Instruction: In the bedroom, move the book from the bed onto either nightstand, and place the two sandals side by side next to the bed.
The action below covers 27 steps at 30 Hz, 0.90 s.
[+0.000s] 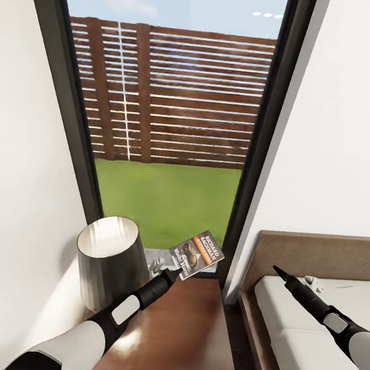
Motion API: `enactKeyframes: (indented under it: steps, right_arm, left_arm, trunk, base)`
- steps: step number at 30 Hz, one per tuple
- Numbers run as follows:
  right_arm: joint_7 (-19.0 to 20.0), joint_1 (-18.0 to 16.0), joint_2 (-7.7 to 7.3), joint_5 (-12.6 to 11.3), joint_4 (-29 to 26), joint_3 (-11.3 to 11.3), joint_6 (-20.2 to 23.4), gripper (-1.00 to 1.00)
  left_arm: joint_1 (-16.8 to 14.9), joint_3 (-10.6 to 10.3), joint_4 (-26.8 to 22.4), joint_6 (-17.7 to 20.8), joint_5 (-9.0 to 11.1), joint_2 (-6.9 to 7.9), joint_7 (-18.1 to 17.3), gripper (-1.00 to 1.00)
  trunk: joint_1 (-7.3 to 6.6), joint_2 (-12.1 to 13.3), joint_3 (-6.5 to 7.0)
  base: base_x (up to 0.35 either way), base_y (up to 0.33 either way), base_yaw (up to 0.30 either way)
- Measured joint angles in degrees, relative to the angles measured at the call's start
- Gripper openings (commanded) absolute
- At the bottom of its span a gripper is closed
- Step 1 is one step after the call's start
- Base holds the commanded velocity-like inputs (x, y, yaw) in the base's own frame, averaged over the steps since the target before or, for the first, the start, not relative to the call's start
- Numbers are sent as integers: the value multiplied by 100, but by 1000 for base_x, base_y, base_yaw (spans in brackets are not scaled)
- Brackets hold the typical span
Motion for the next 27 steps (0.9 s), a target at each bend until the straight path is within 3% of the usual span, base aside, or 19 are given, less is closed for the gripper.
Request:
enactKeyframes:
  steps: [11, 18, 21, 24, 27]
  right_arm:
    - [0, 0, 1, 0, 0, 0, 0, 100]
    - [30, 0, -19, -1, -32, -2, 16, 100]
    - [76, -1, -34, 12, -173, 3, 435, 100]
    - [978, -12, -30, 26, -1884, -28, 1399, 100]
    - [1538, -10, -31, 12, -2851, 3, 2072, 100]
  left_arm:
    - [0, -11, -1, 7, 4, 0, 4, -100]
    - [0, -9, -3, 7, 0, 0, 4, -100]
    - [0, -9, 1, 7, 7, 0, 4, -100]
    - [1, -18, 144, 5, -14, 0, 6, -100]
    - [1, -10, 252, 0, -11, 0, 4, -100]
  trunk:
    - [0, 0, 0]
    - [153, -279, -125]
    - [219, -400, -179]
    - [285, -521, -233]
    - [351, -641, -287]
  base:
    - [0, 0, 3]
    - [0, 0, 0]
    - [0, 0, 0]
    - [0, 0, 0]
    - [0, 0, 0]
